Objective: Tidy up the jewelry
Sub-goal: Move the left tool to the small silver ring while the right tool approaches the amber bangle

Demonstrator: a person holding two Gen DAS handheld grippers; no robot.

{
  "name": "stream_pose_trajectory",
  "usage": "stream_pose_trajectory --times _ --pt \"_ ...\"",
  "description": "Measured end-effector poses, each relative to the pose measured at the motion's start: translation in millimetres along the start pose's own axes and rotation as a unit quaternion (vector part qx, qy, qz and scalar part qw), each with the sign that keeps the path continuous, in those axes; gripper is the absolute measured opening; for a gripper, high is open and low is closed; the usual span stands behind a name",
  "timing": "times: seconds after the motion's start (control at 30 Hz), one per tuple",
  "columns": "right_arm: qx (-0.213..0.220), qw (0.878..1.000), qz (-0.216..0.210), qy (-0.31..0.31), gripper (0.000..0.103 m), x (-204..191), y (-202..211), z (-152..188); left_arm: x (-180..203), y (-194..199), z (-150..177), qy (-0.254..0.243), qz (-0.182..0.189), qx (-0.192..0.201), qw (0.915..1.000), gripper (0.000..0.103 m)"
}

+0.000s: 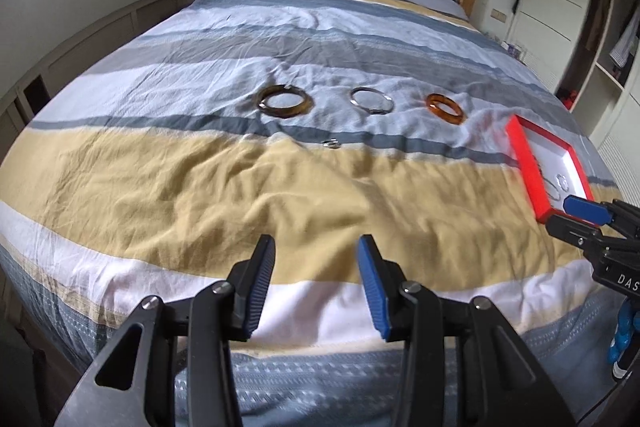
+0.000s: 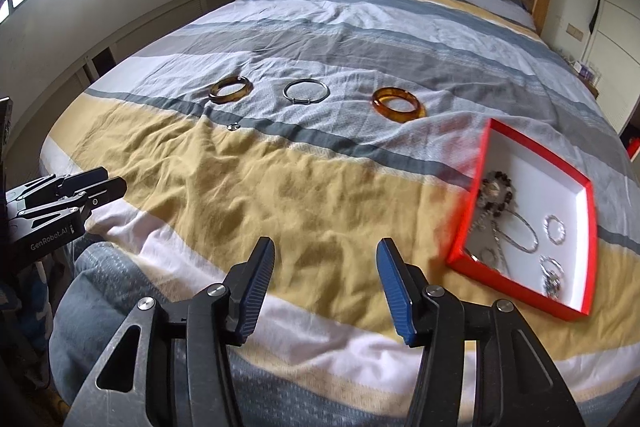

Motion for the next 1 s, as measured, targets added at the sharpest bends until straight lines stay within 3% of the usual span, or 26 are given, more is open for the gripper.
stream_pose_trajectory --times 0.2,0.47,0.77,1.0 --pt "-0.005 1.0 -0.019 0.006 0.053 -2 -41 -24 -24 -34 -16 0.018 0.004 -0.008 0.9998 0.041" --pt "0.005 1.0 -0.022 -0.005 0.056 24 -92 -65 1 -86 -63 -0.007 0.062 -0.003 0.998 0.041" --pt "0.02 0.999 0.009 -0.048 0.072 76 -148 -120 11 -156 -82 -0.012 0.054 -0.024 0.9982 0.041" --pt "0.013 0.997 0.028 -0.069 0.089 100 -196 -150 9 -172 -78 -0.009 0.063 -0.022 0.9977 0.041"
Point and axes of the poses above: each gripper's, at about its wrist camera, not at the fingertips, and y roughly against the way its jaws point, x to its right, z to its underside, the point moved 6 cm from there along -y, roughly the way its jaws point, and after that the axes turned 2 degrees about -y, right-handed, at the moved point
